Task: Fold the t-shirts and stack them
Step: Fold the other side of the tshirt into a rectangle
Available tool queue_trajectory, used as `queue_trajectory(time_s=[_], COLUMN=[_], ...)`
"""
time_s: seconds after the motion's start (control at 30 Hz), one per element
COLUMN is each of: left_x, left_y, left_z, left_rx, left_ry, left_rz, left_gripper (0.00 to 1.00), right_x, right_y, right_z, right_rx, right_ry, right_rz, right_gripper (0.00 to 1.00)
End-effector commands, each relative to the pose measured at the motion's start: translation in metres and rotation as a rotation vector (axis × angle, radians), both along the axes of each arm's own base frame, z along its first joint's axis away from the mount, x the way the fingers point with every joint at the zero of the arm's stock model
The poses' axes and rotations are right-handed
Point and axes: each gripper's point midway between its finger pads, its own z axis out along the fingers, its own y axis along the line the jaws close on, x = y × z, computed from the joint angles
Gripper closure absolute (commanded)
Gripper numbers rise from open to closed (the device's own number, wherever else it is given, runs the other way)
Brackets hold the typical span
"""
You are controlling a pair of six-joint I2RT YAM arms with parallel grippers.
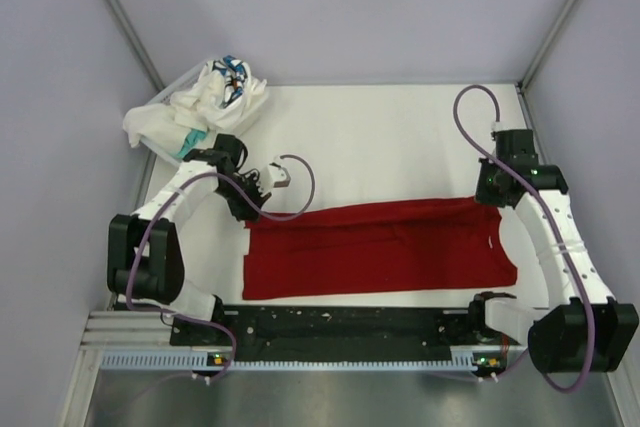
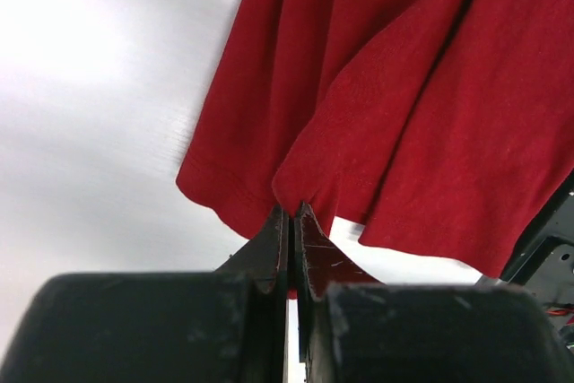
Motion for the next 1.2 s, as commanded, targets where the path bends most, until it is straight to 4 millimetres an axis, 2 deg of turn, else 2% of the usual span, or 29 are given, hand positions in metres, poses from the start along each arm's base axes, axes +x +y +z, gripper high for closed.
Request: queue_trajectory(time_s=[0.0, 0.2, 0.33, 0.37, 0.43, 0.53, 0.6, 0.63, 0.67, 0.7, 0.77, 0.8, 0.83, 0.9, 0.97, 1.0, 1.07, 1.1, 1.13, 1.17], left_x=[-0.004, -0.008, -0.004, -0.002, -0.001, -0.003, -0.004, -0.005, -0.005, -0.004, -0.003, -0.004, -0.007, -0.015, -0.023, -0.025, -0.023, -0.018, -0.012, -0.004], left_y=[-0.005, -0.002, -0.001, -0.001, 0.000, 0.002, 0.005, 0.007, 0.008, 0.010, 0.013, 0.016, 0.017, 0.021, 0.021, 0.019, 0.012, 0.007, 0.002, -0.002], left_z=[-0.001, -0.010, -0.013, -0.013, -0.014, -0.017, -0.019, -0.020, -0.020, -0.020, -0.016, -0.013, -0.009, 0.001, 0.014, 0.021, 0.029, 0.031, 0.031, 0.028], left_rx=[-0.029, -0.008, 0.002, 0.007, 0.013, 0.025, 0.039, 0.047, 0.054, 0.063, 0.082, 0.094, 0.101, 0.104, 0.086, 0.070, 0.027, 0.004, -0.018, -0.032], left_ry=[0.004, 0.018, 0.023, 0.022, 0.028, 0.037, 0.040, 0.042, 0.039, 0.034, 0.012, 0.001, 0.000, -0.008, -0.021, -0.031, -0.045, -0.052, -0.051, -0.049], left_rz=[-0.043, -0.074, -0.086, -0.089, -0.096, -0.112, -0.120, -0.124, -0.129, -0.133, -0.147, -0.162, -0.177, -0.232, -0.269, -0.275, -0.252, -0.225, -0.177, -0.133], left_gripper=[1.00, 1.00, 1.00, 1.00, 0.99, 0.95, 0.86, 0.80, 0.74, 0.66, 0.56, 0.51, 0.41, 0.36, 0.34, 0.34, 0.37, 0.44, 0.54, 0.61], right_x=[-0.024, -0.043, -0.069, -0.077, -0.094, -0.088, -0.087, -0.090, -0.095, -0.095, -0.090, -0.086, -0.082, -0.074, -0.060, -0.049, -0.026, -0.012, -0.002, 0.007], right_y=[-0.014, -0.008, 0.028, 0.031, 0.025, 0.018, 0.006, -0.008, -0.017, -0.019, -0.022, -0.025, -0.026, -0.025, -0.014, -0.005, 0.023, 0.047, 0.068, 0.081], right_z=[-0.003, -0.005, -0.043, -0.053, -0.075, -0.071, -0.067, -0.067, -0.068, -0.066, -0.060, -0.054, -0.047, -0.031, -0.016, -0.010, -0.006, -0.009, -0.013, -0.018], right_rx=[-0.046, 0.003, 0.179, 0.197, 0.163, 0.129, 0.072, 0.023, -0.015, 0.002, 0.007, 0.005, 0.006, 0.018, 0.079, 0.116, 0.193, 0.244, 0.300, 0.328], right_ry=[0.151, 0.237, 0.424, 0.469, 0.545, 0.510, 0.496, 0.501, 0.513, 0.512, 0.480, 0.454, 0.417, 0.349, 0.257, 0.197, 0.084, 0.034, 0.011, 0.001], right_rz=[-0.095, -0.147, -0.085, -0.087, -0.129, -0.181, -0.215, -0.263, -0.295, -0.313, -0.327, -0.334, -0.334, -0.332, -0.306, -0.280, -0.221, -0.145, -0.083, -0.061], right_gripper=[1.00, 1.00, 1.00, 1.00, 1.00, 1.00, 0.95, 0.93, 0.87, 0.79, 0.55, 0.52, 0.51, 0.50, 0.53, 0.57, 0.72, 0.80, 0.87, 0.95])
